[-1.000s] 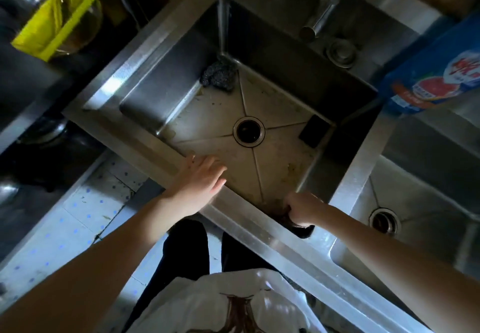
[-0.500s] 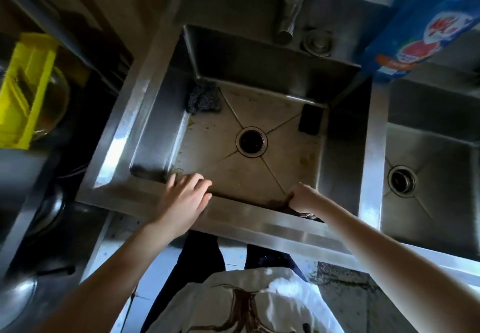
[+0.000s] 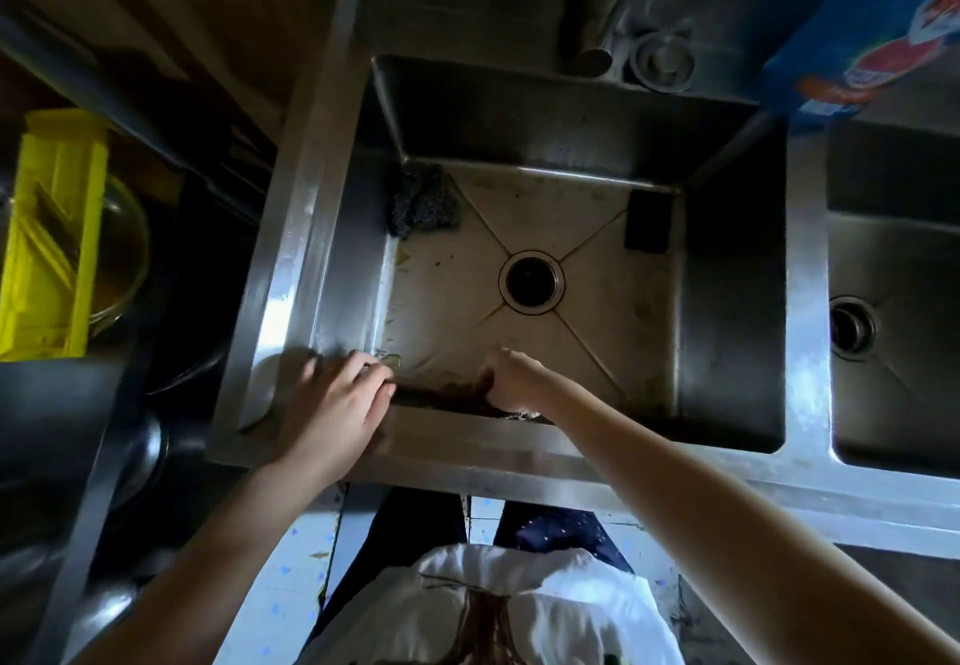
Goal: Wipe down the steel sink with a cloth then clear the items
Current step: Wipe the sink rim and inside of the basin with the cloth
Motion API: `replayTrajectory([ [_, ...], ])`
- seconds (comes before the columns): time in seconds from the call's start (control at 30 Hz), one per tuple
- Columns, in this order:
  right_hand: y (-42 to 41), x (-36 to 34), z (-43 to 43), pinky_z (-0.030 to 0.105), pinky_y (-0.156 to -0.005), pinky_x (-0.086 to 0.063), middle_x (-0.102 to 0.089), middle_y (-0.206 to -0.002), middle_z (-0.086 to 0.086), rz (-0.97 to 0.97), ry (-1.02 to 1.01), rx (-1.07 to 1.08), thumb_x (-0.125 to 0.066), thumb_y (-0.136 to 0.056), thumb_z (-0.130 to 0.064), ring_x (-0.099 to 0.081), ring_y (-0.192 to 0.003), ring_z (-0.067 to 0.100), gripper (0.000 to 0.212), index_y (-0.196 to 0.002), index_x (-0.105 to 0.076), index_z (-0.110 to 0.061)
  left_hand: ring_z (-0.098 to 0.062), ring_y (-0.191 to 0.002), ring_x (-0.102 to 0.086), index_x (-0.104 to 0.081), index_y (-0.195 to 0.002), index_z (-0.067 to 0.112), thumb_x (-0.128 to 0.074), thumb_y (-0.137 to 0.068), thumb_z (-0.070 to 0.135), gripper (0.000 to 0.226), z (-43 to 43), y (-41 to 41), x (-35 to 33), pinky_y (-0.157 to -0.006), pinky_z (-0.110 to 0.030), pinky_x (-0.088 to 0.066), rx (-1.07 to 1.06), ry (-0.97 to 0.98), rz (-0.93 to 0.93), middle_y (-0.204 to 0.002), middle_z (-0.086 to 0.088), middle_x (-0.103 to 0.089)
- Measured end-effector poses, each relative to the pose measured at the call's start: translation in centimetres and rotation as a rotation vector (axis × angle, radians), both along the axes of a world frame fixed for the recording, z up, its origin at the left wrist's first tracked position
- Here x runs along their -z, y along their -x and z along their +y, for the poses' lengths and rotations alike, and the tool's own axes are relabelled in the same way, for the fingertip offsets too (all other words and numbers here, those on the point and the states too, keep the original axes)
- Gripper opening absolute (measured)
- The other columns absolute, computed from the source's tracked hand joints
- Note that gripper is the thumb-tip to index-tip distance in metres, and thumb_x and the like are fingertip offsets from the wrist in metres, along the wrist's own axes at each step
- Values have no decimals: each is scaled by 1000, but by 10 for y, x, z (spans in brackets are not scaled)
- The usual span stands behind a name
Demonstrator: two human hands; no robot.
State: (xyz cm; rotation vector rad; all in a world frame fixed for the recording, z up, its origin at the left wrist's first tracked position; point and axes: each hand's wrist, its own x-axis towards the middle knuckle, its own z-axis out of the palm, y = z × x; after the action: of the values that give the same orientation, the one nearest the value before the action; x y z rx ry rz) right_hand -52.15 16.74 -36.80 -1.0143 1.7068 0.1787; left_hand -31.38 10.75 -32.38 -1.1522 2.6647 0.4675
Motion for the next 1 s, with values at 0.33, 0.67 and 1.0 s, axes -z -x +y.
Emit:
replayTrajectory([
  [0.33, 129, 3, 104, 27, -70, -46, -65, -115, 15, 255, -208, -10, -47, -92, -9, -63, -101, 30, 31, -119, -63, -8, -24, -81, -59, -66, -86, 18, -30, -90, 34, 39, 4, 44, 9, -85, -44, -39, 27, 38, 36, -96, 1, -61],
  [0.67, 122, 10, 103, 30, -74, -47, -63, -119, 15, 330, -213, -75, -46, -90, -3, -62, -108, 30, 32, -119, -59, -3, -25, -83, -60, -67, -87, 17, -29, -90, 34, 42, 8, 40, 7, -84, -42, -37, -17, 35, 32, -98, 0, -62],
  [1.0, 0, 11, 2, 27, -69, -44, -67, -110, 17, 149, -98, -51, -54, -90, -27, -64, -101, 33, 32, -110, -67, -4, -25, -100, -55, -60, -103, 22, -32, -89, 37, 35, -15, -40, 14, -94, -43, -32, -172, 50, 57, -125, 0, -51],
])
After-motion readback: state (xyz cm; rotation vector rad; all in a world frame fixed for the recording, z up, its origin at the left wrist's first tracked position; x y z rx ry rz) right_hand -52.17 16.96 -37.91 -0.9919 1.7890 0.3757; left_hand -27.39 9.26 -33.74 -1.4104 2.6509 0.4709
